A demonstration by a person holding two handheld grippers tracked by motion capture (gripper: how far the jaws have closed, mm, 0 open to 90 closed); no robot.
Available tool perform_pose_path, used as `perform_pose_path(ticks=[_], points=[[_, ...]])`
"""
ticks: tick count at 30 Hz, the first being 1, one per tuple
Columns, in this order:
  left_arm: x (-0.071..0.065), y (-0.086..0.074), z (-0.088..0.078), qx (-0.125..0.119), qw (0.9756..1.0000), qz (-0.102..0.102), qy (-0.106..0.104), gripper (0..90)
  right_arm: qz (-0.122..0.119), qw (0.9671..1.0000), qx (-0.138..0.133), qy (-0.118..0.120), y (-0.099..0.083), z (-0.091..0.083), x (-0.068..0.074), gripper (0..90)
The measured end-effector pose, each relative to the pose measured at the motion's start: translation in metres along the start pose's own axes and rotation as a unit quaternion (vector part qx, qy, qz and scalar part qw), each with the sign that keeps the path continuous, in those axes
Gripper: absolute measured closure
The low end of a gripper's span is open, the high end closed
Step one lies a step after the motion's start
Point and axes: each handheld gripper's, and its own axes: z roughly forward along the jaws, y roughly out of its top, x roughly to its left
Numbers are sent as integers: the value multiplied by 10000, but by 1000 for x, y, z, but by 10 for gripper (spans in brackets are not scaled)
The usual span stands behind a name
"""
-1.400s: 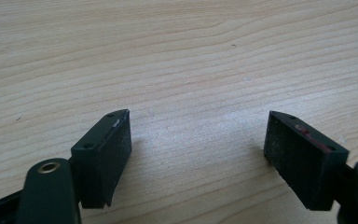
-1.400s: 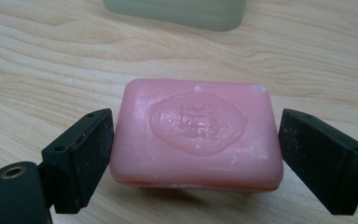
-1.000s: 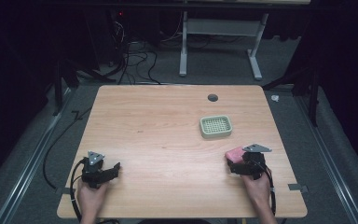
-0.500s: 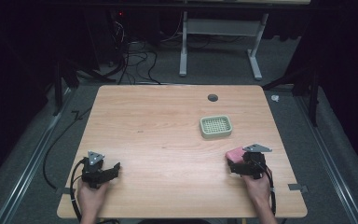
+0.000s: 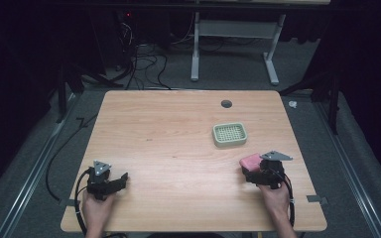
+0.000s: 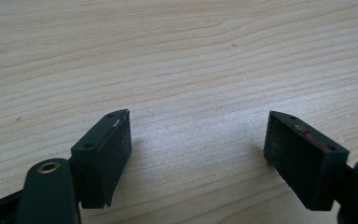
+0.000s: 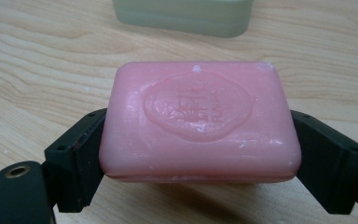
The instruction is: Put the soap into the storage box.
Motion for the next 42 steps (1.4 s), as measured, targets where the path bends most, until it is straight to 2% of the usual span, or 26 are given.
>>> perform_pose_path(ticks=[16, 42], points=[[0, 0, 0, 0, 10000, 0, 0, 236, -21, 9995, -255, 184, 20, -15, 3, 136], [0, 0, 0, 9, 10000, 11, -2, 236, -175, 9988, -324, 310, 51, -21, 10, 137]])
